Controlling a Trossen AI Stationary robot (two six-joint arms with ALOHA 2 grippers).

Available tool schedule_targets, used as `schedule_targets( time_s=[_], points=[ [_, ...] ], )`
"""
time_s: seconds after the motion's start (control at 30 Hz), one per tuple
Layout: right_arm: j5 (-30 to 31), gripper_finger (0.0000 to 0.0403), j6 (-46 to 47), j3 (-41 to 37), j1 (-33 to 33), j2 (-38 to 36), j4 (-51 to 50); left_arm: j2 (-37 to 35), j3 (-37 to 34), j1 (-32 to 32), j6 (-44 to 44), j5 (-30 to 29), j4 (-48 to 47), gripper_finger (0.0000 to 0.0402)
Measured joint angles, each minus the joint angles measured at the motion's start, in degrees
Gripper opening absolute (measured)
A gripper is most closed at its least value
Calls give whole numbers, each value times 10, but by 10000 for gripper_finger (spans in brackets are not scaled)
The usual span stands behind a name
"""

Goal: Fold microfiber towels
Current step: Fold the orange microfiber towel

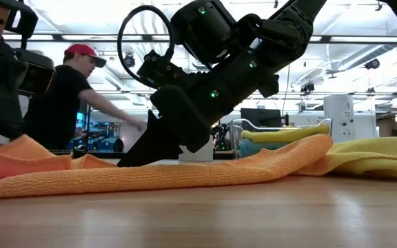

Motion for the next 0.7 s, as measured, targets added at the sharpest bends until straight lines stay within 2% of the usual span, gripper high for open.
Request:
schedule_targets(
  time_s=[0.13,0.43,0.53,0.7],
  points=[
    [0,43,-2,0,0,0,0,49,-12,-1,-1,0,76,64],
    [0,43,-4,0,0,0,0,145,-6,0,-16,-1,156,188],
    [0,43,-4,0,0,0,0,162,-6,0,-15,-6,183,205],
    [0,43,-4,0,0,0,0,167,-4,0,-4,-6,192,209]
  ],
)
